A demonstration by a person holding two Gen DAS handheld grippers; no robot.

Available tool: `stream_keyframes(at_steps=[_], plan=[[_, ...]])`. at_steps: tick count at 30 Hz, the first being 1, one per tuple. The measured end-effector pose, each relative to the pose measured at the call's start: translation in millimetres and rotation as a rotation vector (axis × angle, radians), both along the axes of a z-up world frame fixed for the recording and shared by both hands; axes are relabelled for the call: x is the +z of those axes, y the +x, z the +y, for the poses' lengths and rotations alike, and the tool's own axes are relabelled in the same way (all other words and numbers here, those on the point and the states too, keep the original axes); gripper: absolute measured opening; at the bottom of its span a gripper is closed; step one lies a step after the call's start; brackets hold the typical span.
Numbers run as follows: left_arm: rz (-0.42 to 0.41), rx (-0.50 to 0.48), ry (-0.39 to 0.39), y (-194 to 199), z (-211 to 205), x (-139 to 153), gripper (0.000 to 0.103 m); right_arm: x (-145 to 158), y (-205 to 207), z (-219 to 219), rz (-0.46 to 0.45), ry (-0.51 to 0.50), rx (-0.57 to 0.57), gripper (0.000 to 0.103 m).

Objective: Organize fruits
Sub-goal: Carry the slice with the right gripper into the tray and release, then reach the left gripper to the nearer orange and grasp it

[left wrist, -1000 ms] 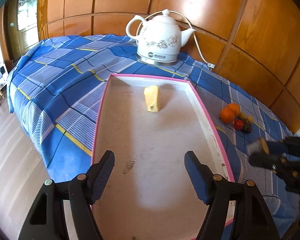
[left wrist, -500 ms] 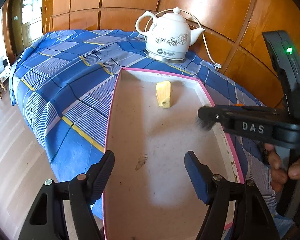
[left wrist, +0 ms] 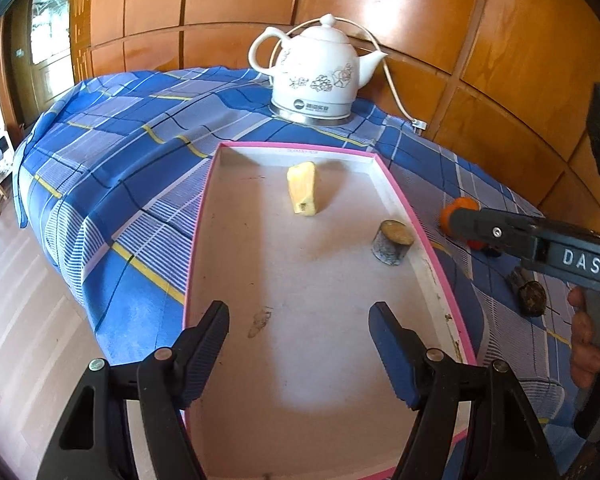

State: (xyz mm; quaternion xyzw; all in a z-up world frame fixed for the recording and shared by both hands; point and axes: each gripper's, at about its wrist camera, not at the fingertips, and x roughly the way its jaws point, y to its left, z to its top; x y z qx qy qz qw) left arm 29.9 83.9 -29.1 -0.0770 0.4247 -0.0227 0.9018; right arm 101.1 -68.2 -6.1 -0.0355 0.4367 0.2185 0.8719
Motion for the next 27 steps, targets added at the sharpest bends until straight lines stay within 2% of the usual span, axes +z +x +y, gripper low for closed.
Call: stream_keyframes(at_steps=[9,27], plan=[[-0.031,-0.046,0.037,-6,-14,10,0.073,4,-24,-29,-0.021,-0.027,-0.020,0.051],[-0.025,-0.118,0.059,-7,-39,9,0.073,14,-34,-131,-0.041,-0.105,-0.179,0.051]])
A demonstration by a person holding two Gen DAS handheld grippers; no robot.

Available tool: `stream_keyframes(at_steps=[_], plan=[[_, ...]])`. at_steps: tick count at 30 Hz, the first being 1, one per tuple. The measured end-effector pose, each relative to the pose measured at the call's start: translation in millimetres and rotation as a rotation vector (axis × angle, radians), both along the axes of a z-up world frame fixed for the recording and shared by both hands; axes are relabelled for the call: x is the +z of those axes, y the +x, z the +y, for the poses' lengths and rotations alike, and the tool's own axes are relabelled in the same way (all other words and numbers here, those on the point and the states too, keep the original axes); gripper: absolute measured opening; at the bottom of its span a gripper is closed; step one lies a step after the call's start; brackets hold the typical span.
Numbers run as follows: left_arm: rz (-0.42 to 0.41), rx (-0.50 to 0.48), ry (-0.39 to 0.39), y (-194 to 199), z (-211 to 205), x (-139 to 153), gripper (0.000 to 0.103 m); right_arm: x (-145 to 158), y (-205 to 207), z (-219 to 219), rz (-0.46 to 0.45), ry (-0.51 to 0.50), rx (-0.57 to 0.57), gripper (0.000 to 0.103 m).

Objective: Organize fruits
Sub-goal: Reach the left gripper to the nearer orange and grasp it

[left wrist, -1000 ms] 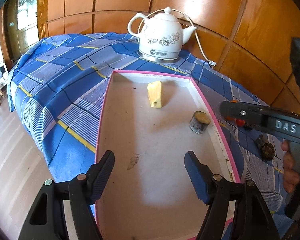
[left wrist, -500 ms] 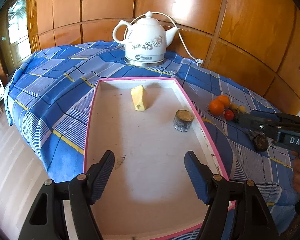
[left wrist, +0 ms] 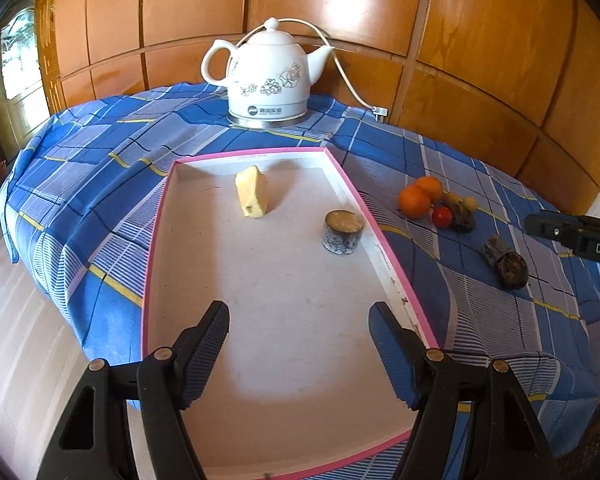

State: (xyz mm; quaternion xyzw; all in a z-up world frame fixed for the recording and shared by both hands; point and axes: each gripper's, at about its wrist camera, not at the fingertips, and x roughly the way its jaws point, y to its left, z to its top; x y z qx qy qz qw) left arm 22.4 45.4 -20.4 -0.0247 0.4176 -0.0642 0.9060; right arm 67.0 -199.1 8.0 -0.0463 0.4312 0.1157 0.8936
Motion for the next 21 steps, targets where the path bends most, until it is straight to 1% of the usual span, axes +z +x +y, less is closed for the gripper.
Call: stream_keyframes(at_steps=[6,8,12,13,15,16,17,20,21], plan=[[0.005,-0.049,-0.001,4,-11,4,0.072,-5,6,-55,0.009,-0.033,-0.110,0.051],[-0.003,-0.070,0.005,6,-18,8,0.072,-11,9,-77,0.018,-0.044,-0.170,0.051],[-0.011,-0.116,0.009,14,-32,16,0.071,-24,10,-114,0.037,0.002,-0.275,0.051],[-0.011,-0.131,0.013,17,-37,18,0.069,-27,11,-123,0.052,0.027,-0.308,0.052],[0.008,-0.170,-0.001,26,-47,19,0.062,-29,14,-131,0.071,0.053,-0.338,0.051],[0.024,-0.197,-0.017,32,-53,19,0.053,-29,14,-134,0.070,0.064,-0.345,0.051],[0.034,-0.219,-0.026,37,-58,19,0.048,-28,15,-136,0.071,0.076,-0.351,0.051],[0.067,-0.253,-0.048,57,-75,19,0.048,-27,16,-138,0.081,0.119,-0.347,0.051],[0.073,-0.261,-0.057,63,-80,20,0.048,-27,16,-136,0.080,0.119,-0.341,0.051]])
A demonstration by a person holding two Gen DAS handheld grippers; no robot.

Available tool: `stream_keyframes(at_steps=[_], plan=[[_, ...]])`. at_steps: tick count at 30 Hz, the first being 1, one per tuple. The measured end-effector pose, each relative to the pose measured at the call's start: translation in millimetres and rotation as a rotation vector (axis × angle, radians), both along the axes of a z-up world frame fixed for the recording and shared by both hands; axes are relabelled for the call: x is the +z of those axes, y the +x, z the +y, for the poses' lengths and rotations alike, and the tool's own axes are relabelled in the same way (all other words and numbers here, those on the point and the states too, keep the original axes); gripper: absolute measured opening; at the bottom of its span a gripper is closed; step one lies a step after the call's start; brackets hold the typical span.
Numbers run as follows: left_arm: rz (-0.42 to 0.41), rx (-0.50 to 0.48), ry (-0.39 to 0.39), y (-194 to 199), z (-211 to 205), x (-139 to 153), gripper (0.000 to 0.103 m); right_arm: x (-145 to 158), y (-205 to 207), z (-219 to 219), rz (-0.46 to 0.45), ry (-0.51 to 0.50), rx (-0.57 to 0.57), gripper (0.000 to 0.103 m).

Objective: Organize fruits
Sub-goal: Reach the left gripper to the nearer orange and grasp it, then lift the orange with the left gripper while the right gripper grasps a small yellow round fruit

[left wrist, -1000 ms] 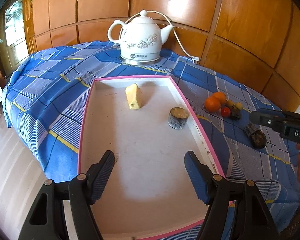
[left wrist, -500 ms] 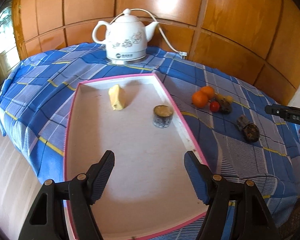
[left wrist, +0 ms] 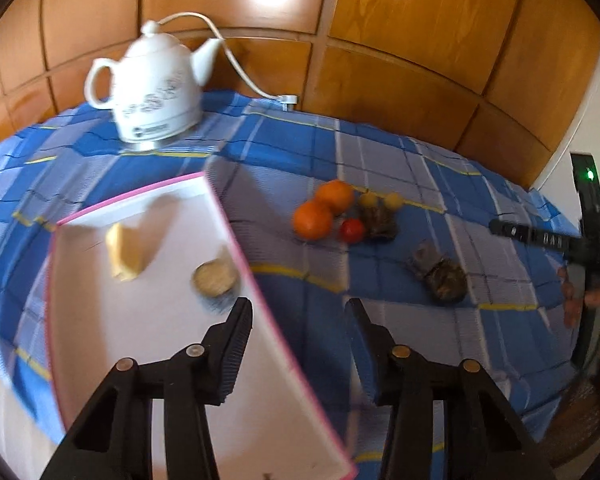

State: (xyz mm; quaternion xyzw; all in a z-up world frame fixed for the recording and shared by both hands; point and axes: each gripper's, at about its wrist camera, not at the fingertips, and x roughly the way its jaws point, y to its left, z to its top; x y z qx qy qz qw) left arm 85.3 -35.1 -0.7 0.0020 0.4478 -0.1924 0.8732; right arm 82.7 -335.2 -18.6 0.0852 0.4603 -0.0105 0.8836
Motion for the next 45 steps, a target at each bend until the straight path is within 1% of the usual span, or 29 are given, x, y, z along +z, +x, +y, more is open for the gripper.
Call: stream_keyframes(at_steps=[5,8,12,16,21,22,24,25,27,30,37,39,42,45], plan=[[0.021,-0.018,0.017,36,-27,-3,0.051,3,0,10,-0.008,-0.004,0.037,0.051],[0.065,-0.026,0.021,58,-39,-13,0.051,5,0,13,-0.015,-0.008,0.044,0.051],[0.110,-0.001,0.027,84,-50,-26,0.056,6,1,12,-0.015,-0.003,0.043,0.051],[0.141,0.029,0.028,106,-59,-37,0.057,10,0,11,-0.026,0.011,0.042,0.052],[0.199,0.049,0.008,127,-66,-56,0.057,11,1,13,-0.035,-0.008,0.044,0.052],[0.204,0.052,0.001,129,-67,-60,0.055,11,2,14,-0.035,-0.006,0.046,0.052],[0.208,0.058,-0.005,132,-66,-63,0.044,11,2,14,-0.035,-0.006,0.050,0.052],[0.203,0.052,-0.017,131,-65,-62,0.040,11,2,14,-0.034,-0.007,0.051,0.052],[0.210,0.045,-0.053,126,-62,-60,0.040,11,3,13,-0.033,-0.002,0.049,0.052],[0.166,-0.003,-0.044,106,-63,-52,0.039,10,3,12,-0.032,-0.006,0.044,0.051],[0.041,-0.153,-0.014,30,-72,-28,0.040,7,3,14,-0.017,-0.023,0.046,0.051],[0.019,-0.182,-0.007,11,-75,-28,0.040,5,3,14,-0.011,-0.026,0.045,0.051],[0.013,-0.232,0.012,-20,-81,-34,0.040,3,2,14,-0.003,-0.025,0.043,0.051],[0.012,-0.271,0.036,-40,-86,-43,0.040,1,1,14,0.004,-0.018,0.045,0.051]])
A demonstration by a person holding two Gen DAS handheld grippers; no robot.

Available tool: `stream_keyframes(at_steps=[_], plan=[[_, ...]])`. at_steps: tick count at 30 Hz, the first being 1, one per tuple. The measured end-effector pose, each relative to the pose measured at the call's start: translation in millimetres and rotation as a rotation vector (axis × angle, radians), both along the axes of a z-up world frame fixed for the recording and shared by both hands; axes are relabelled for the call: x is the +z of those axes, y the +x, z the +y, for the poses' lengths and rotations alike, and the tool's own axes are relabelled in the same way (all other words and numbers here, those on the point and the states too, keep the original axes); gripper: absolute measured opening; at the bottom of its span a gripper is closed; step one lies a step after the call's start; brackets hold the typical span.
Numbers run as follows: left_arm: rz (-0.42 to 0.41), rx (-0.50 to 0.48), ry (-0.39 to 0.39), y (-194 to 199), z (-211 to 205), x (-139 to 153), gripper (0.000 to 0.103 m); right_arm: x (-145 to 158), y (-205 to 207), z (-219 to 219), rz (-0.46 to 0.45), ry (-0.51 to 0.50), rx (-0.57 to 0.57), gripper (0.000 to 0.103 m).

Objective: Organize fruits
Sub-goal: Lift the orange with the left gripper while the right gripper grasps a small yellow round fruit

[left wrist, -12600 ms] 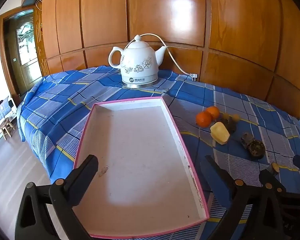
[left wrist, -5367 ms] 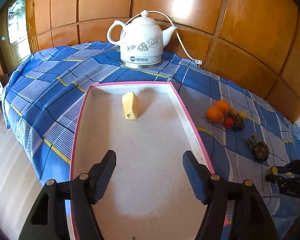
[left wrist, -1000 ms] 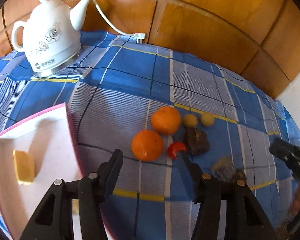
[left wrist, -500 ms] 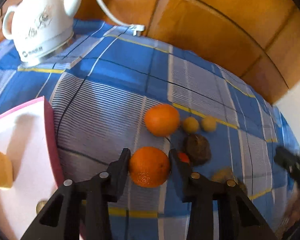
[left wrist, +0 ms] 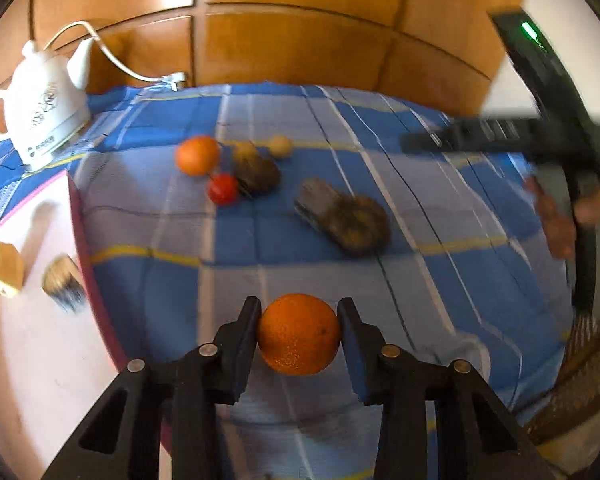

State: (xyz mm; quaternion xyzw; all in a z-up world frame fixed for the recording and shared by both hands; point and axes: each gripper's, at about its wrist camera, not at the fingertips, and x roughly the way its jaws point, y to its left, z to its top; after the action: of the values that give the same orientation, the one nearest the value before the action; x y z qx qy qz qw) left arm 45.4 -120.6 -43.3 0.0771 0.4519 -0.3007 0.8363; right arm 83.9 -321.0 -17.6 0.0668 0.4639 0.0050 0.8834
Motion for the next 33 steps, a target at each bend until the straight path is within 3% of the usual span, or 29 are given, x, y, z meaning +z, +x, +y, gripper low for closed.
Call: stream_keyframes(at_steps=[4,11,19,28,29,31,33], plan=[[0.014,-0.021,0.023,-13,-3,-13,0.040,-4,0,3,0.015,0.033,0.021,0.048],[0.025,-0.011,-0.009,-14,0,-15,0.040,-6,6,25,0.038,0.082,0.105,0.040],[0.051,-0.010,-0.032,-11,2,-19,0.040,-9,57,57,0.043,0.077,0.130,0.040],[0.070,-0.012,-0.052,-8,4,-21,0.040,-36,113,73,0.116,0.032,0.114,0.040],[0.071,-0.012,-0.053,-7,5,-21,0.040,-42,117,74,0.137,0.025,0.117,0.039],[0.073,-0.011,-0.055,-6,5,-21,0.040,-50,122,72,0.160,0.013,0.105,0.026],[0.075,-0.010,-0.058,-6,5,-22,0.040,-49,121,70,0.143,0.027,0.100,0.025]])
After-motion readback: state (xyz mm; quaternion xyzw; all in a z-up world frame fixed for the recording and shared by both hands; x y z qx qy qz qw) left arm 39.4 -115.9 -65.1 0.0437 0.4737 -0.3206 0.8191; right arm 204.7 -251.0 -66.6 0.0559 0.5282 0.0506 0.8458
